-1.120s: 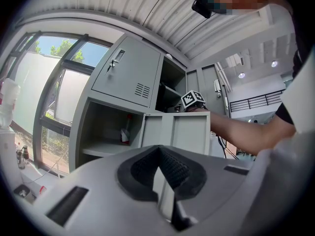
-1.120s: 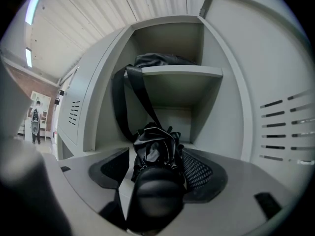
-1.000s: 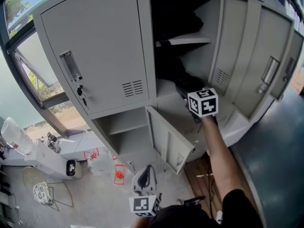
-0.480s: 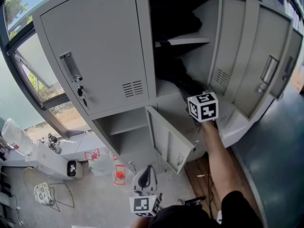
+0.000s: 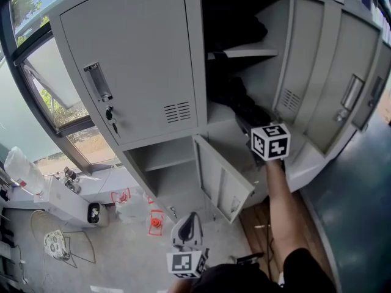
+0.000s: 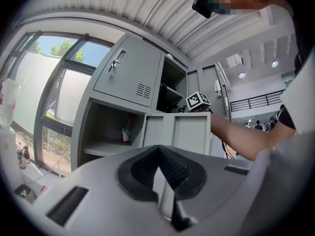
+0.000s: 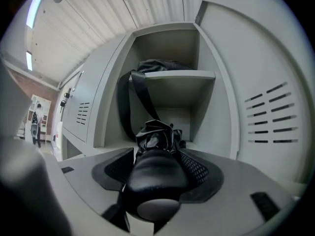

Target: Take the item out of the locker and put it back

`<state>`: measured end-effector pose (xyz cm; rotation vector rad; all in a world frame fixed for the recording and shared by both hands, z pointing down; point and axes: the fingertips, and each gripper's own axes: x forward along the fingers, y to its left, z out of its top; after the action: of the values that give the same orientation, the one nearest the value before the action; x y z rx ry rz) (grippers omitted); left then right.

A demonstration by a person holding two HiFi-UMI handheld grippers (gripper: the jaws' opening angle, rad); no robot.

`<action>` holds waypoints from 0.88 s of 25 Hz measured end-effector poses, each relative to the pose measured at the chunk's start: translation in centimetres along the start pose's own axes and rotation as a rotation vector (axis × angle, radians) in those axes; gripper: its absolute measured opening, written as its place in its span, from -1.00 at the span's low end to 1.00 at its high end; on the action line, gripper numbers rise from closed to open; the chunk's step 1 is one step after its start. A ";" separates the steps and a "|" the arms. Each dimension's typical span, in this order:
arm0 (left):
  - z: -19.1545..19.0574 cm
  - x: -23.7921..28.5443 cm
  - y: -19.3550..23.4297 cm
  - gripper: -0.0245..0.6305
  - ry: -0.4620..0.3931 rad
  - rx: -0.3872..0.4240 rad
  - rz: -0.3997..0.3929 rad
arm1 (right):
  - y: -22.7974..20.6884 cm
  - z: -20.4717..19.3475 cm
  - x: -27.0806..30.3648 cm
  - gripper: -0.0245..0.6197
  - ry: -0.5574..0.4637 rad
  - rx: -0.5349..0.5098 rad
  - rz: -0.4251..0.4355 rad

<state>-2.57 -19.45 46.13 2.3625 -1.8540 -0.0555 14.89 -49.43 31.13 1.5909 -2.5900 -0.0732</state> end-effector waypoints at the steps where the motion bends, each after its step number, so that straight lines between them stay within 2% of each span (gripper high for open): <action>1: 0.1 0.0 0.1 -0.95 -0.001 0.001 0.002 | 0.0 -0.1 0.1 -0.10 -0.002 0.003 0.000; 5: 0.2 0.2 -0.2 -0.95 -0.010 0.003 -0.008 | -0.2 0.0 0.2 -0.11 0.000 0.009 -0.016; 8: -0.1 0.3 -0.6 -0.95 -0.005 -0.009 -0.013 | -0.2 -0.1 0.3 -0.26 0.007 0.007 -0.023; 12: -0.3 0.2 -0.8 -0.95 0.009 -0.004 -0.016 | -0.2 -0.2 0.2 -0.34 0.004 0.015 -0.028; 16: -0.9 0.0 -0.8 -0.95 -0.003 -0.003 -0.031 | 0.0 -0.1 -0.6 -0.36 -0.010 0.012 -0.023; 22: -0.3 -0.2 -0.6 -0.95 0.035 -0.003 0.003 | 0.2 0.0 -2.3 -0.38 -0.032 0.012 -0.005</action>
<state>-2.00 -19.05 46.37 2.3432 -1.8410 -0.0164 15.73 -47.28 31.05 1.6130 -2.6158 -0.0846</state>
